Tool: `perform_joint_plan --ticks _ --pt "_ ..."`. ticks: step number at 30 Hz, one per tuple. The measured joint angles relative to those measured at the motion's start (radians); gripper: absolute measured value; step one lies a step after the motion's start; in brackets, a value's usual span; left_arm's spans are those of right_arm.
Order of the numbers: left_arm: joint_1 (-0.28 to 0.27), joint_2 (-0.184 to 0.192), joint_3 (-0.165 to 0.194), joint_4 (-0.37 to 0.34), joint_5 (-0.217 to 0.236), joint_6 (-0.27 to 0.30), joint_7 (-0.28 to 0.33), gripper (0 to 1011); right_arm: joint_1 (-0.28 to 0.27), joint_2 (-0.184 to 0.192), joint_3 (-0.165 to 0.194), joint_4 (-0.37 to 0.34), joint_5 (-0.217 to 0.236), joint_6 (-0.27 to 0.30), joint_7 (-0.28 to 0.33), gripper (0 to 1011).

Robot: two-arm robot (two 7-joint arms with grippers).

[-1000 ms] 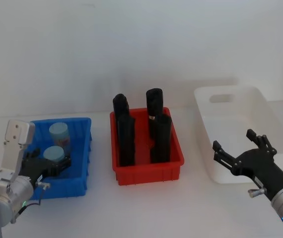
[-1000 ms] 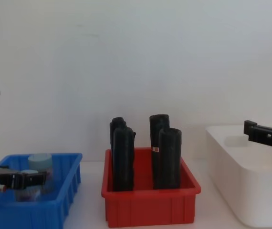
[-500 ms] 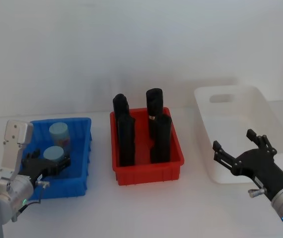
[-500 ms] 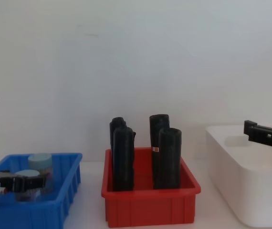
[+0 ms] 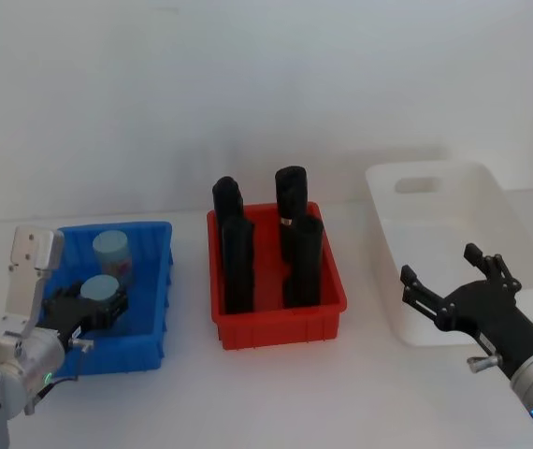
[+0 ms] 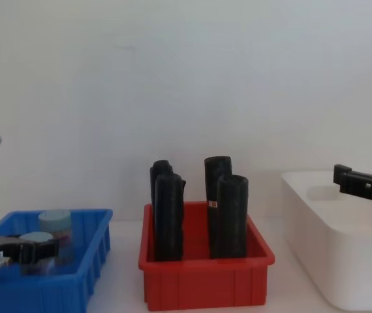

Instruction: Pick the cotton swabs from the blue box and place them into the white box.

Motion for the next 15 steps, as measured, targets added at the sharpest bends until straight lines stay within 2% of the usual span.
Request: perform_joint_plan --ticks 1,3,5,15 --pt "-0.001 -0.001 0.000 0.002 0.001 -0.002 -0.001 795 0.000 0.000 0.000 0.000 0.000 0.000 0.000 1002" --pt "-0.004 -0.002 0.000 0.006 0.005 -0.005 -0.003 699 0.000 0.000 0.000 0.000 0.000 0.000 0.000 1002" --pt "-0.005 -0.003 0.000 0.008 0.008 -0.007 -0.004 669 0.000 0.000 0.000 0.000 0.000 0.000 0.000 1002" --pt "-0.006 -0.001 -0.003 -0.014 0.028 -0.011 -0.014 670 0.000 0.000 0.000 0.000 0.000 0.000 0.000 1002"
